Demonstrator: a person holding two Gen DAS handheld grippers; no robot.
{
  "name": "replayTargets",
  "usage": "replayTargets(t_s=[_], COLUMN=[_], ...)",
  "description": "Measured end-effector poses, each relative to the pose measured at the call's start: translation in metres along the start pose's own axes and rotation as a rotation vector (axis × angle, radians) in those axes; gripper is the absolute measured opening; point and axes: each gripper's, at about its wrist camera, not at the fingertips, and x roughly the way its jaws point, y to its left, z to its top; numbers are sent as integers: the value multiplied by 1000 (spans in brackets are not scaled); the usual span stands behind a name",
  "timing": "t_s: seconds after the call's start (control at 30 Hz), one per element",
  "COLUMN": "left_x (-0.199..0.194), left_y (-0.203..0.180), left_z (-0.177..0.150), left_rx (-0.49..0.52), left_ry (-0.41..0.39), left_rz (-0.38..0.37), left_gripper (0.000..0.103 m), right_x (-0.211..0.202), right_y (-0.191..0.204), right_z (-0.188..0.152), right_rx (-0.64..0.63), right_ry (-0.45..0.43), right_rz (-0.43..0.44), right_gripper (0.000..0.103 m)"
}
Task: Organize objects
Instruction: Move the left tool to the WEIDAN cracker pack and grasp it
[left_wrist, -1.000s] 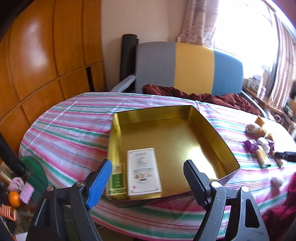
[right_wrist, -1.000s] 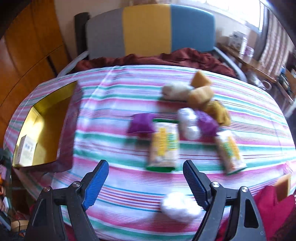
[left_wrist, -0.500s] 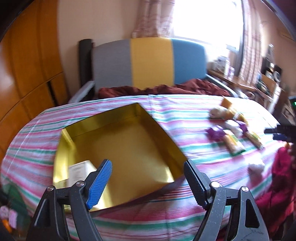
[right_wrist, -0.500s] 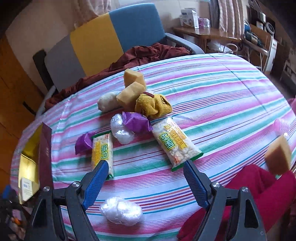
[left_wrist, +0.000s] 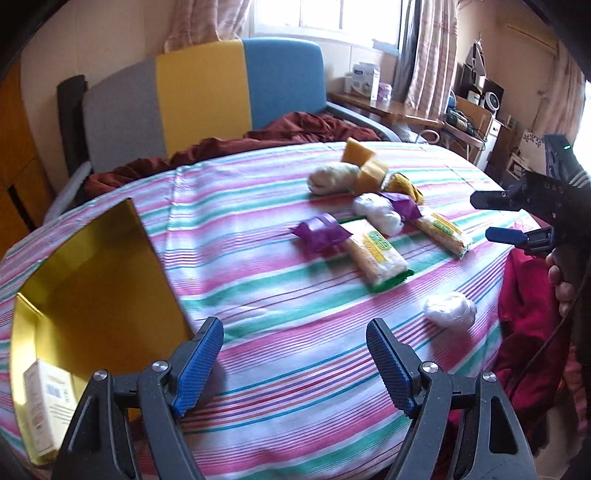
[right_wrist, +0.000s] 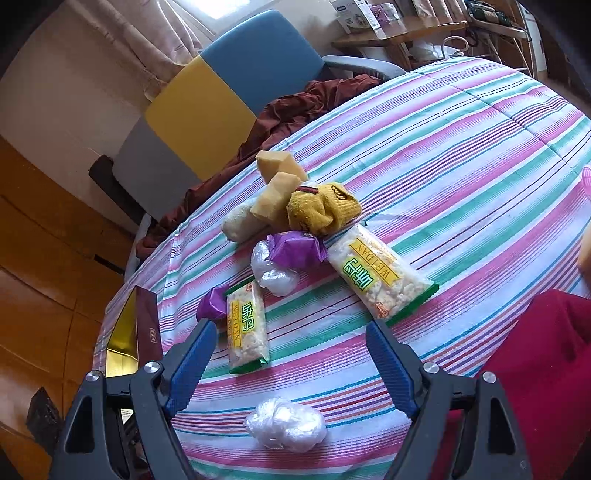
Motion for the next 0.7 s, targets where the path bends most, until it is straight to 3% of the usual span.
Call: replayTargets(t_s=[0.4, 0.7], left_x=[65, 115], left_y=[-32, -63], left_z=[32, 64], left_rx=[-34, 1], left_ry=[85, 102], left_rz=[-100, -75], left_gripper=[78, 80], right_x=[-3, -4], right_y=[-2, -4], right_z=[0, 0], right_rx=[12, 16], right_ry=[-20, -30], right_rz=[49, 71], right_gripper=[84, 84])
